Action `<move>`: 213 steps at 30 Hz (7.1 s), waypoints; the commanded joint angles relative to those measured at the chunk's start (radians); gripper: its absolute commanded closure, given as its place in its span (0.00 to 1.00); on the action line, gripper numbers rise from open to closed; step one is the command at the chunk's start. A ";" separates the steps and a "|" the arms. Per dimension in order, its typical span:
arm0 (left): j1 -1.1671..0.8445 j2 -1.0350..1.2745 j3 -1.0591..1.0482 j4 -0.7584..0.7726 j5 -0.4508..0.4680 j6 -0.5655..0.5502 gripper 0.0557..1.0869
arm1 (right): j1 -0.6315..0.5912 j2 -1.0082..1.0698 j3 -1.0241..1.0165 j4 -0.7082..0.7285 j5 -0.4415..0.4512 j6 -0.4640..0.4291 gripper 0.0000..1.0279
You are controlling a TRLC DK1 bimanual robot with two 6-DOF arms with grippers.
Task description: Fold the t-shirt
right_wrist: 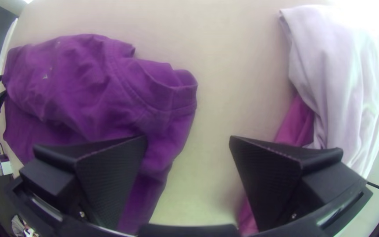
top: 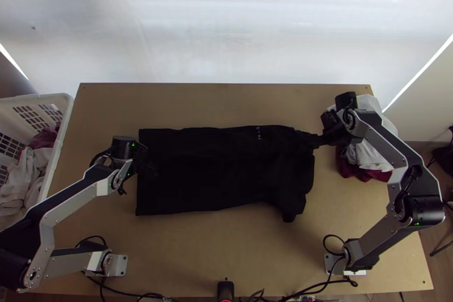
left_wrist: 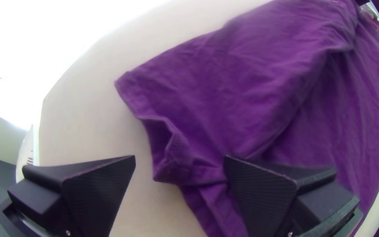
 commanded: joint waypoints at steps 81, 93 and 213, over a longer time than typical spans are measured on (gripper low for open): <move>-0.646 -0.763 -0.361 -0.392 -0.113 0.327 0.05 | 0.839 -0.597 -0.589 0.002 0.144 -0.025 0.07; -0.520 -0.700 -0.351 -0.274 -0.084 0.407 0.10 | 0.793 -0.551 -0.592 0.066 0.177 -0.038 0.10; -0.046 0.305 0.320 -0.095 0.131 0.379 0.68 | 0.273 0.256 0.301 -0.061 -0.056 -0.438 0.97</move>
